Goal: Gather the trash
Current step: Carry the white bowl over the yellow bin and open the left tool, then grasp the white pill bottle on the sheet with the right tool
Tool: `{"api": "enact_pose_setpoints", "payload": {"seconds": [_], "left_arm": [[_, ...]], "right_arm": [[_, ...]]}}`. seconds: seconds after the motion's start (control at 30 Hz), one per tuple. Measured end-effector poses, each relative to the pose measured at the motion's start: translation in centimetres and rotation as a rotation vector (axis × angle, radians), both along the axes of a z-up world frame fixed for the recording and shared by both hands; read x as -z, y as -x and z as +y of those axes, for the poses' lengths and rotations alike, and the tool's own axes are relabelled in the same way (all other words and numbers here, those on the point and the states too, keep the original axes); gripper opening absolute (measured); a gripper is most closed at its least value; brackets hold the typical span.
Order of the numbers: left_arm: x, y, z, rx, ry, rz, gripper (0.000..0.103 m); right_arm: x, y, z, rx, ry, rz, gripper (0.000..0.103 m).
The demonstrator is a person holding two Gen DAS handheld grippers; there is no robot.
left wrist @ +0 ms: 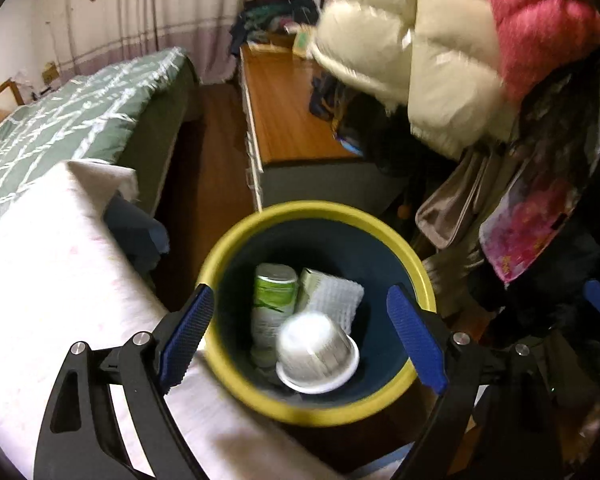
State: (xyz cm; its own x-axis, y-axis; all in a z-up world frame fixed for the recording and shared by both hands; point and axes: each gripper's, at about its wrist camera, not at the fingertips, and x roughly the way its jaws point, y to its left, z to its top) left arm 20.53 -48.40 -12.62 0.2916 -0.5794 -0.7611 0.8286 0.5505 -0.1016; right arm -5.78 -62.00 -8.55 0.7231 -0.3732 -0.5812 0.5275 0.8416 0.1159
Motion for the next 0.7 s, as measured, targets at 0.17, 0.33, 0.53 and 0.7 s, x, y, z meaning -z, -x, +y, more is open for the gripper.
{"api": "enact_pose_setpoints", "payload": {"seconds": [0.17,0.33,0.53,0.7], "left_arm": [[-3.2,-0.6,8.6,-0.108,0.077,-0.045,0.091],[-4.3,-1.9,19.9,-0.304,0.141,-0.063,0.092],[-3.6,-3.2,33.1,-0.540,0.146,-0.110,0.092],[-2.2,-3.9,42.2,-0.689,0.138,-0.113,0.092]], "right_arm": [[0.2,-1.5,1.1,-0.039,0.001,0.019,0.080],[0.8,-4.0,3.0,-0.105,-0.009,0.057,0.080],[0.2,-7.3,6.4,-0.186,0.022,0.080,0.080],[-0.4,-11.1,10.4,-0.278,0.029,0.097,0.080]]}}
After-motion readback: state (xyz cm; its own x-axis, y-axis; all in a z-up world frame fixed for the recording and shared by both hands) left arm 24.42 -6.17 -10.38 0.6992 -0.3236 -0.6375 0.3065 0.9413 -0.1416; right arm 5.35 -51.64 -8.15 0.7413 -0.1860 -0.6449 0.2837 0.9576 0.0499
